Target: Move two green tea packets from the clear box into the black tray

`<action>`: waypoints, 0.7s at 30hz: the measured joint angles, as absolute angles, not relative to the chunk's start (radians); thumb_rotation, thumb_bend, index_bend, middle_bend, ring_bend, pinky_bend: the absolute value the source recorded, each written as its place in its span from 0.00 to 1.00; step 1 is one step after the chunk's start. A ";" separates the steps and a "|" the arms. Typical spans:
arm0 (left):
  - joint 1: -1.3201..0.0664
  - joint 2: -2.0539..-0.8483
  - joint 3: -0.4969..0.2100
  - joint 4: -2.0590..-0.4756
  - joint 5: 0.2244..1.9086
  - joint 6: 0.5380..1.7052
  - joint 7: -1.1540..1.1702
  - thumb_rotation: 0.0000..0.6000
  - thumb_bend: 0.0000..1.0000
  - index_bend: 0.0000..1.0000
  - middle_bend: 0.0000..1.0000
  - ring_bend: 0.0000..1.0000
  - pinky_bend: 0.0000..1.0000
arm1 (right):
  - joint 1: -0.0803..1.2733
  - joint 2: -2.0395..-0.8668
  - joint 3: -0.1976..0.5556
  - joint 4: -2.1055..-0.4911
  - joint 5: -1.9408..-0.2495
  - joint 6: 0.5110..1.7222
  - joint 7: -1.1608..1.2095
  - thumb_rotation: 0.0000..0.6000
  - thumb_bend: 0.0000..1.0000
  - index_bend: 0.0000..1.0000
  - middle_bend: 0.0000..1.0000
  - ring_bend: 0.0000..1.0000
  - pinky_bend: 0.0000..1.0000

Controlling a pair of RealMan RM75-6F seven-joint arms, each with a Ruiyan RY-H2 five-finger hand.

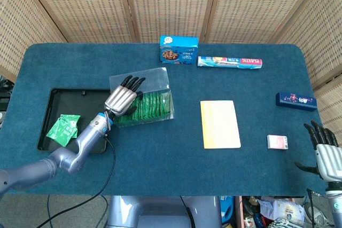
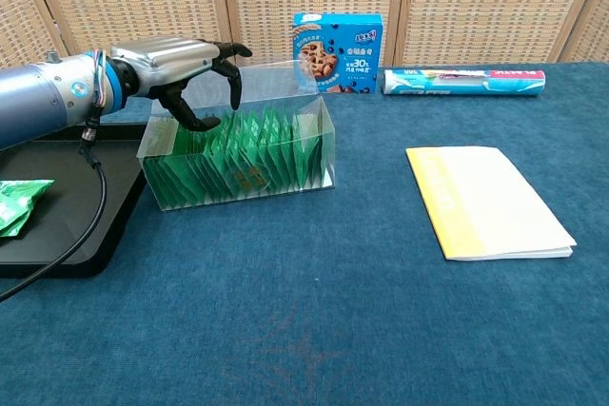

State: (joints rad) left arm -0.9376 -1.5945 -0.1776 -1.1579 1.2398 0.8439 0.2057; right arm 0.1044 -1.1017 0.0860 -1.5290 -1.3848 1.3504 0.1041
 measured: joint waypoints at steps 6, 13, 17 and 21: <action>-0.950 -1.615 -0.208 -1.136 1.231 0.858 0.197 1.00 0.40 0.42 0.00 0.00 0.00 | 0.105 -1.101 0.088 -1.528 -1.382 1.349 0.106 1.00 0.00 0.00 0.00 0.00 0.00; -0.985 -1.632 -0.224 -1.126 1.209 0.825 0.238 1.00 0.40 0.42 0.00 0.00 0.00 | 0.106 -1.101 0.090 -1.524 -1.375 1.344 0.108 1.00 0.00 0.00 0.00 0.00 0.00; -0.997 -1.642 -0.222 -1.132 1.194 0.802 0.260 1.00 0.40 0.42 0.00 0.00 0.00 | 0.107 -1.102 0.091 -1.519 -1.371 1.339 0.111 1.00 0.00 0.00 0.00 0.00 0.00; -1.002 -1.647 -0.222 -1.139 1.170 0.785 0.271 1.00 0.40 0.42 0.00 0.00 0.00 | 0.108 -1.103 0.091 -1.513 -1.366 1.334 0.112 1.00 0.00 0.00 0.00 0.00 0.00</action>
